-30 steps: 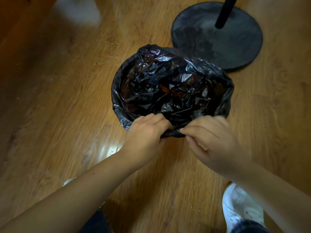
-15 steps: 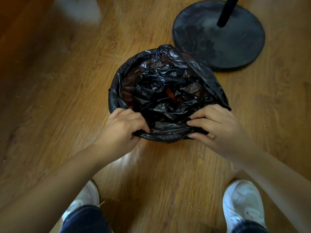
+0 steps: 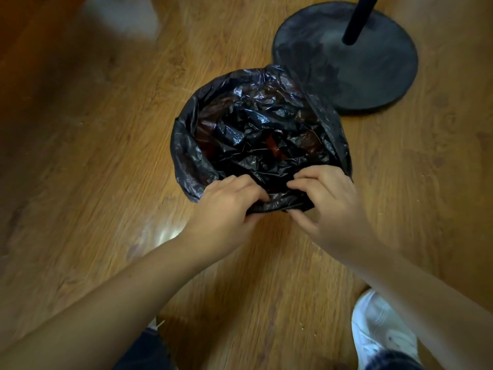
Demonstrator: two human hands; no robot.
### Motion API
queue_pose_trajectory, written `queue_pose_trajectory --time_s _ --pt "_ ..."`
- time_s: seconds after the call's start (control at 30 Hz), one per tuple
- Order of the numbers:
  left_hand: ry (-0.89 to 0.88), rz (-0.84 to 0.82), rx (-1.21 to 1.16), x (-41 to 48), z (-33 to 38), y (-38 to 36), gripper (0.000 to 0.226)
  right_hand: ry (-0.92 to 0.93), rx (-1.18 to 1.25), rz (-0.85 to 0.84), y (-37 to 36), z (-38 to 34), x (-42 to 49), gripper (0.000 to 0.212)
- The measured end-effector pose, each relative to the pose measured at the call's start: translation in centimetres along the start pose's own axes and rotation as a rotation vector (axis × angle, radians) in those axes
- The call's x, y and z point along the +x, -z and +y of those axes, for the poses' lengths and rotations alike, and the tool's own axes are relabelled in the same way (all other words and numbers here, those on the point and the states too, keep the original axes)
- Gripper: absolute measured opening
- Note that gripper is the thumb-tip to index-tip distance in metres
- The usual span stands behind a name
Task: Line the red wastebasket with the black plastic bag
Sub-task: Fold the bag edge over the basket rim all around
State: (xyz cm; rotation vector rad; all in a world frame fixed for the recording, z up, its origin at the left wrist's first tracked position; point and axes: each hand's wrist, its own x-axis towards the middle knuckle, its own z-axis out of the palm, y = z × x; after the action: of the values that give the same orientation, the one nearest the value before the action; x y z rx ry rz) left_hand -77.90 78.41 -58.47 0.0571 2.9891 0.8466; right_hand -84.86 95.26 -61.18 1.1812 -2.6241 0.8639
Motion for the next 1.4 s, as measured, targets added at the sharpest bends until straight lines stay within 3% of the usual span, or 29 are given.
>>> queue_pose_trajectory --time_s 0.2,0.5,0.67,0.83,1.17,1.4 --pt "0.018 0.053 0.099 -0.8 -1.5 0.3 0.027 0.066 -0.009 0.01 0.5 1.0 -0.6 0.026" --pt "0.01 0.016 0.157 -1.3 -2.1 1.2 0.019 0.013 -0.023 0.0 1.2 1.2 -0.5 0.026" --pt "-0.043 0.005 0.141 -1.7 -0.7 0.9 0.038 0.099 -0.028 -0.03 1.7 1.0 -0.9 0.034" --pt "0.002 0.017 0.091 -0.7 0.4 -0.2 0.023 0.156 -0.006 -0.05 1.3 1.1 -0.6 0.02" --pt "-0.024 0.076 0.162 -1.6 -1.7 0.6 0.026 0.043 -0.046 -0.061 1.0 1.6 -0.3 0.017" --pt "-0.009 0.081 0.212 -1.8 -3.0 1.6 0.026 0.067 -0.05 -0.036 1.3 1.8 -0.4 0.019"
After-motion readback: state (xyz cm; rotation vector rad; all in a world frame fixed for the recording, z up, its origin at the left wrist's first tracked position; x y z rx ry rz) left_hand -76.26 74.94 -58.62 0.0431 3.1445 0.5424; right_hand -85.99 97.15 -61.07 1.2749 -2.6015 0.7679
